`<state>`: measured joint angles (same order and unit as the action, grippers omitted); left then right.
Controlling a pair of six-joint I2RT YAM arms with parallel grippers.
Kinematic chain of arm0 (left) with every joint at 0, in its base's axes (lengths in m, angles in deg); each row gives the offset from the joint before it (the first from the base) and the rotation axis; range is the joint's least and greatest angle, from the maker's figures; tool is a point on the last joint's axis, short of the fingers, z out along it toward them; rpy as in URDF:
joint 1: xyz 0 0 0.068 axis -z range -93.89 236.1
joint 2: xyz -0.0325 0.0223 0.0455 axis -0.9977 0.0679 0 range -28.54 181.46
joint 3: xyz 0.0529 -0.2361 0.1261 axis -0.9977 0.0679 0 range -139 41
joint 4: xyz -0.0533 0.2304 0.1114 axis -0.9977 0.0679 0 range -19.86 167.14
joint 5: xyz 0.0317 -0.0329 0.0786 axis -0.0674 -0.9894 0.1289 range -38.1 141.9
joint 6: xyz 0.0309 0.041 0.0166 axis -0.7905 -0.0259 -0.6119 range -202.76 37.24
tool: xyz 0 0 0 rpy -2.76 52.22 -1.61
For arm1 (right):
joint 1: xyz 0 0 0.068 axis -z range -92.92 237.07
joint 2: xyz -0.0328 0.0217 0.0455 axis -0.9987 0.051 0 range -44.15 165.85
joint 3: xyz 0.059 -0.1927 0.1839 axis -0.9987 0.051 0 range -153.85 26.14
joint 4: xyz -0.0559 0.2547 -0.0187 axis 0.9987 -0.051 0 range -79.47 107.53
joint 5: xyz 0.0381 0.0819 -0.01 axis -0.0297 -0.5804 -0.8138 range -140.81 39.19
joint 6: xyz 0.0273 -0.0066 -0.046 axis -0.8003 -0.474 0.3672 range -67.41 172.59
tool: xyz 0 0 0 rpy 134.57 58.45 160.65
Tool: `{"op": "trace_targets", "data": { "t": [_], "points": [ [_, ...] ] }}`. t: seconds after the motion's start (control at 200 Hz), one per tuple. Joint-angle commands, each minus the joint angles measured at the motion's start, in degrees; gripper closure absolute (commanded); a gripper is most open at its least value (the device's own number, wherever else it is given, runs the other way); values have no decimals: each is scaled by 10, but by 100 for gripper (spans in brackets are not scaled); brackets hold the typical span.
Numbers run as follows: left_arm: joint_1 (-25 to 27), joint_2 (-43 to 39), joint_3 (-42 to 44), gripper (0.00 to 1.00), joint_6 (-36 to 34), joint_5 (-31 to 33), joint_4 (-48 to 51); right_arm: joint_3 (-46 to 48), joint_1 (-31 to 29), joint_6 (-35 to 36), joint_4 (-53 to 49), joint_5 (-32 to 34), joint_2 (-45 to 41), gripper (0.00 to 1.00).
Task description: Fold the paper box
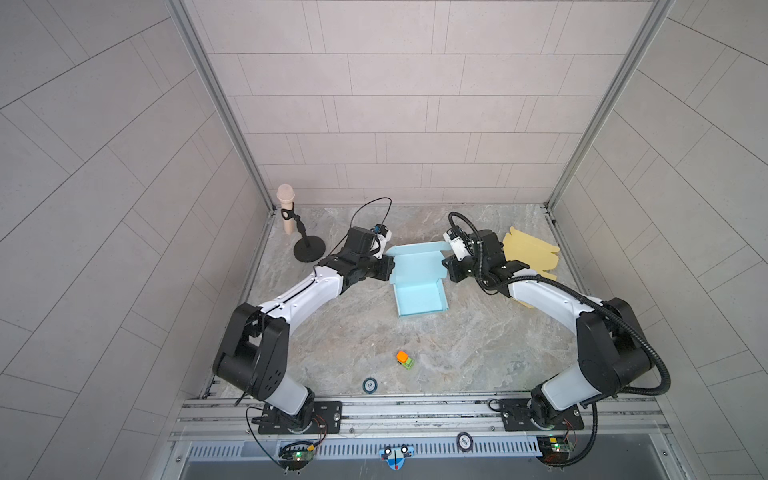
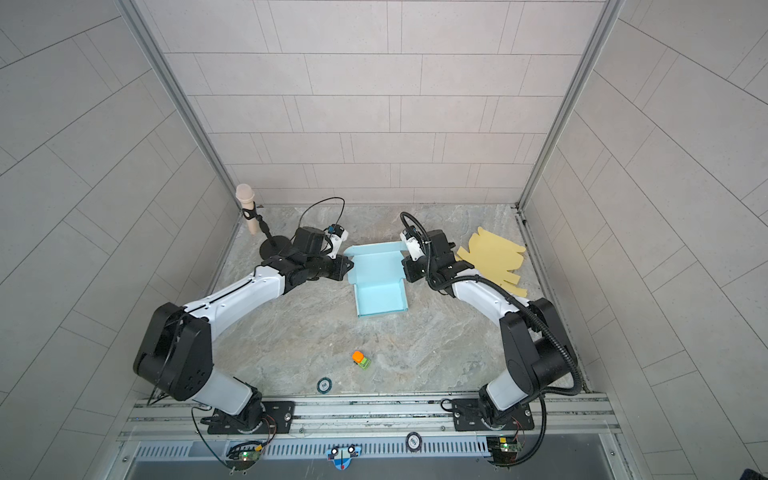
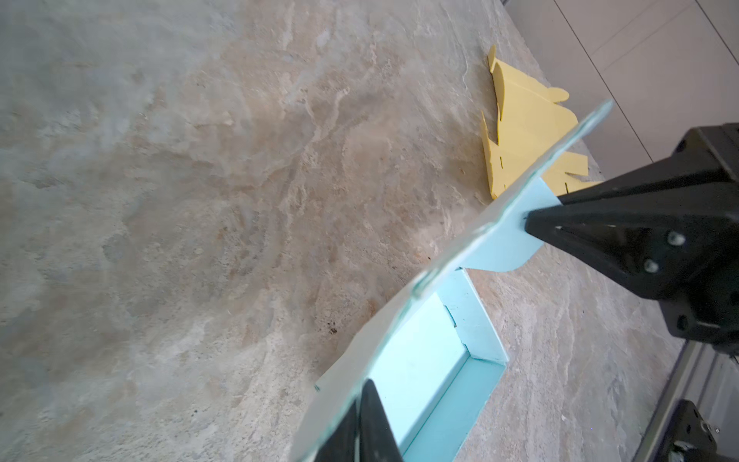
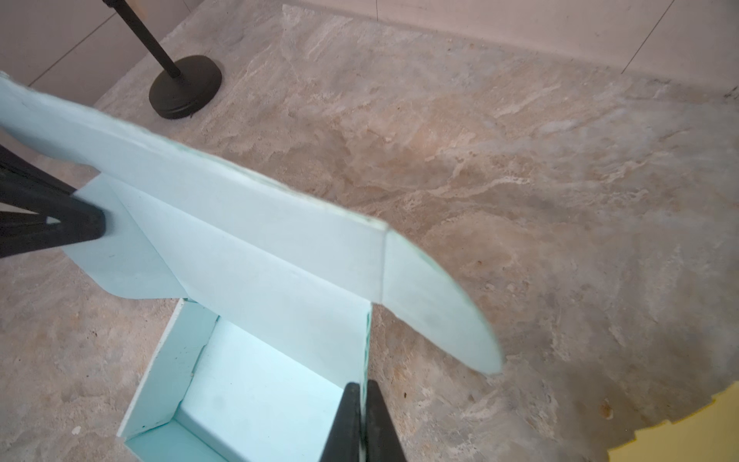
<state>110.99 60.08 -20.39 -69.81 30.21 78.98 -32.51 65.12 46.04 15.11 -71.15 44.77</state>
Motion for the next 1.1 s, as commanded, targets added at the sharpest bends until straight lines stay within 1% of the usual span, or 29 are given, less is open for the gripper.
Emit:
{"op": "trace_targets", "data": {
  "t": [0.0,0.14,0.27,0.37,0.39,0.466,0.621,0.711,0.936,1.091],
  "points": [
    [4,9,-28,93,25,20,-56,-31,-15,-28,-1,9,17,90],
    [6,23,-24,93,42,57,-94,-52,-28,-50,0,24,42,90],
    [28,29,-16,93,32,117,-133,-65,-44,-62,7,46,63,87],
    [34,37,1,93,36,156,-190,-80,-56,-66,4,64,81,86],
    [53,40,4,94,35,163,-202,-83,-58,-66,1,69,84,85],
    [64,46,19,94,31,187,-238,-90,-63,-68,-5,93,94,84],
    [74,58,62,94,46,206,-310,-89,-66,-81,-7,125,103,83],
    [79,60,89,93,52,214,-346,-87,-75,-77,-9,146,102,83],
    [88,74,133,92,70,233,-402,-56,-97,-69,8,156,86,82],
    [103,83,152,93,81,273,-416,-33,-110,-74,16,176,78,83]
  ]
}}
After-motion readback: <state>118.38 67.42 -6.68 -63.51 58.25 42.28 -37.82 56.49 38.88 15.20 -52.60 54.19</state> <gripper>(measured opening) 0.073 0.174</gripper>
